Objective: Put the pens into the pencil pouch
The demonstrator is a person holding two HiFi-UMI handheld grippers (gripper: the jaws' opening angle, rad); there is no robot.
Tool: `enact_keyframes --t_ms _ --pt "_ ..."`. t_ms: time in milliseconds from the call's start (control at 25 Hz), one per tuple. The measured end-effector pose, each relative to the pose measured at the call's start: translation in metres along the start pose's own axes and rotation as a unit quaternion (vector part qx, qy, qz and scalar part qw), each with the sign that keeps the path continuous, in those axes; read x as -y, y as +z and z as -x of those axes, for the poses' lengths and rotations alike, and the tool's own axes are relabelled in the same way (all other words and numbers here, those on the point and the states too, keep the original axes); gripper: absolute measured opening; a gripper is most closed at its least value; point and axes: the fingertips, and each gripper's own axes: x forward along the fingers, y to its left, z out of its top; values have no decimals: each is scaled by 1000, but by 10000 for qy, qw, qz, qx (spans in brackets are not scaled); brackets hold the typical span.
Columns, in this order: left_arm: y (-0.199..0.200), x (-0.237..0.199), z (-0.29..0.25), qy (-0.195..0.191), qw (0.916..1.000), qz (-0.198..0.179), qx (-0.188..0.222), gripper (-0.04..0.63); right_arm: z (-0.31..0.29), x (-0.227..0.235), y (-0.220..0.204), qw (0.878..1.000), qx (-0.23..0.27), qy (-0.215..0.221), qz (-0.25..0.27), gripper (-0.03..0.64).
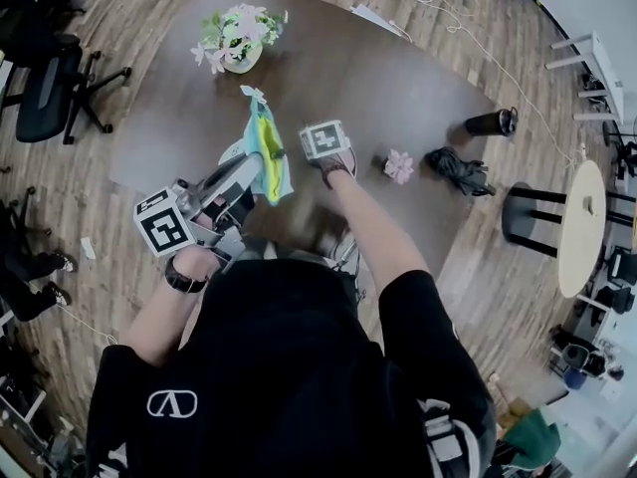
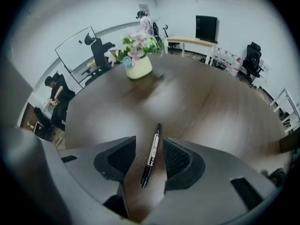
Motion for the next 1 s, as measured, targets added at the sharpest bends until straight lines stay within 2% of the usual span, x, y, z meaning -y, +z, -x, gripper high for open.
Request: enact_keyframes --t_ms 80,240,400,520,640,800,920,1000 --pt "1 -2 2 30 10000 25 28 11 -20 9 -11 9993 -372 -84 -5 178" --pt "1 -4 6 86 9999 74 88 11 -44 10 -34 9946 -1012 76 -223 175" --pt "3 -5 9 94 9999 67 113 11 -51 20 -37 9922 -1221 -143 -210 104" --pt "1 -5 8 95 9999 84 96 11 -48 24 -34 9928 -1171 -244 -117 48" --pt "1 -3 6 69 9999 101 70 11 -45 26 -35 9934 -1113 -242 -156 43" --pt "3 1 3 9 10000 52 18 11 -19 24 -14 9984 -447 -112 -332 41" --pt "4 6 -1 -90 9999 36 -37 11 27 22 24 9980 506 -104 -365 41" --pt "4 9 -7 -154 9998 29 -95 11 71 19 52 9916 1247 -128 -314 41"
